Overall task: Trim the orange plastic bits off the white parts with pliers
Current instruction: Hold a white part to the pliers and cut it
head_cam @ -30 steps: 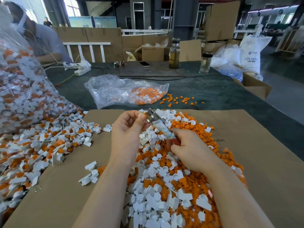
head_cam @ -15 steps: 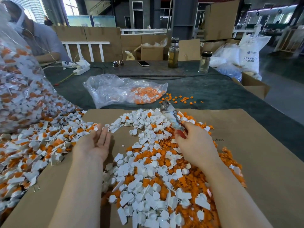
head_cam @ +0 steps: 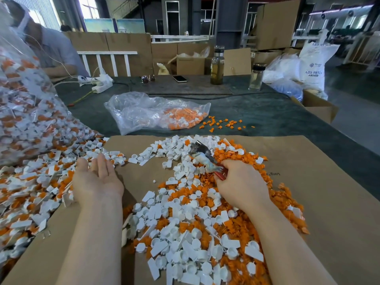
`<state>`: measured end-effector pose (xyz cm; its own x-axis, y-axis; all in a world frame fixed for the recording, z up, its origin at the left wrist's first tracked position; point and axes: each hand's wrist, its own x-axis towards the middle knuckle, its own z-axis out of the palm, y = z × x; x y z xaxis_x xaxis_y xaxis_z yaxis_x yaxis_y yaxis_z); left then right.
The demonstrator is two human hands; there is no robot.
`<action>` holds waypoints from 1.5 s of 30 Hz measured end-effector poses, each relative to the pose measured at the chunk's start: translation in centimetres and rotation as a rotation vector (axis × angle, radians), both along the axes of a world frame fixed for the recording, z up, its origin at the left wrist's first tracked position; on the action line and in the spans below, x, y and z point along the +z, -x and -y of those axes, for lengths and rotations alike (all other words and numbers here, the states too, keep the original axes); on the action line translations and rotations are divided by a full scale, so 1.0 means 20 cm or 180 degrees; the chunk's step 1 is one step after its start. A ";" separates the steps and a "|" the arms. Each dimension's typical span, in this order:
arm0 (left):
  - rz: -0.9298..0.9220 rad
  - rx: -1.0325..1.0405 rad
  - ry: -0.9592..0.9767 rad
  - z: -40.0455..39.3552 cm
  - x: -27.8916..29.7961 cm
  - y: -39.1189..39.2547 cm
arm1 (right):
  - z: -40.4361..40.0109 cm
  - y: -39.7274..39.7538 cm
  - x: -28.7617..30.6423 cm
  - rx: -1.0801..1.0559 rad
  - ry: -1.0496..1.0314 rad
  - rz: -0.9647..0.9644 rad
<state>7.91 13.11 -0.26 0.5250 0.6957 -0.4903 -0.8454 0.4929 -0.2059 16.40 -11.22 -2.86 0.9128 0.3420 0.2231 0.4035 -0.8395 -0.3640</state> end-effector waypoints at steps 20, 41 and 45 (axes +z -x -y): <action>-0.6021 -0.3059 -0.6685 0.28 -0.05 -0.05 | -0.05 0.03 -0.02 0.0022 0.0490 0.0222; -0.2738 -0.2331 -0.5111 0.47 -0.01 -0.09 | -0.04 0.04 0.07 0.0366 -0.2015 -0.0658; -0.2382 -0.2451 -0.5034 0.49 -0.01 -0.09 | -0.04 0.05 0.08 0.0499 -0.2192 -0.0634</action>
